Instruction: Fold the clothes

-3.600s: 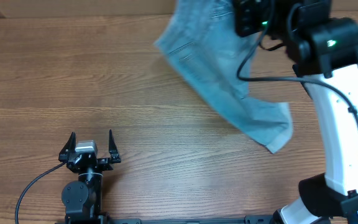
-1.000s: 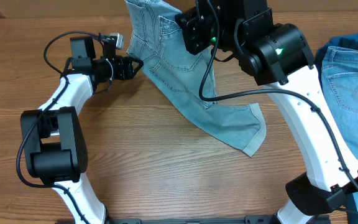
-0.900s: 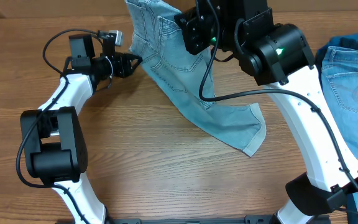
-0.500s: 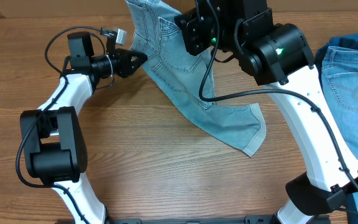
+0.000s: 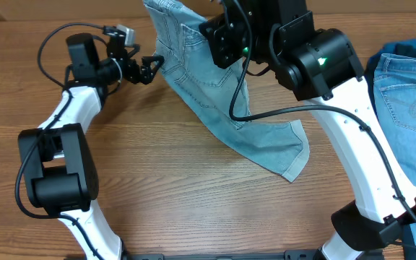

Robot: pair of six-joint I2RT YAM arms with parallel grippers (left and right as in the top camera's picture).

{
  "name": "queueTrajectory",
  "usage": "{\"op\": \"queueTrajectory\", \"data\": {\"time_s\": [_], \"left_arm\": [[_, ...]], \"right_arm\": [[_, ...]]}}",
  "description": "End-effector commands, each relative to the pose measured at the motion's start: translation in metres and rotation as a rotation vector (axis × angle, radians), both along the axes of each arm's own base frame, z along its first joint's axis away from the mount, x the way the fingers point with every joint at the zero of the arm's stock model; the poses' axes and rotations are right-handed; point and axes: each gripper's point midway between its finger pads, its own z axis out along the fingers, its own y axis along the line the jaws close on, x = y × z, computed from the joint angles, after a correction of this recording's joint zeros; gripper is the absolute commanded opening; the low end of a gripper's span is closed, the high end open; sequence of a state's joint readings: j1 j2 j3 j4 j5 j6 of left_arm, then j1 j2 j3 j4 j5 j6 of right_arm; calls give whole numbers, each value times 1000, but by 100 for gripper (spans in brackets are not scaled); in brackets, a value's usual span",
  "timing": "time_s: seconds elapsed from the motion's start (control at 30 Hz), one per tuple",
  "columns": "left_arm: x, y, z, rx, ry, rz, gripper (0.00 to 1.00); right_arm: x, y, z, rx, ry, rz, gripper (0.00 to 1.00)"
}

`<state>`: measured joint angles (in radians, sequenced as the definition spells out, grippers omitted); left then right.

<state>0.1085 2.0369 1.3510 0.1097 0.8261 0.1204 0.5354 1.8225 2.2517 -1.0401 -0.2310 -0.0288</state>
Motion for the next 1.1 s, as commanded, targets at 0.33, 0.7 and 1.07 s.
{"op": "queueTrajectory", "data": {"time_s": [0.33, 0.7, 1.07], "left_arm": [[-36, -66, 10, -28, -139, -356, 61], [-65, -55, 13, -301, 171, -368, 4], [-58, -23, 3, -365, 334, -214, 47]], "right_arm": [[-57, 13, 71, 120, -134, 126, 4], [-57, 13, 72, 109, -152, 135, 4], [-110, 0, 137, 232, -276, 250, 4]]}}
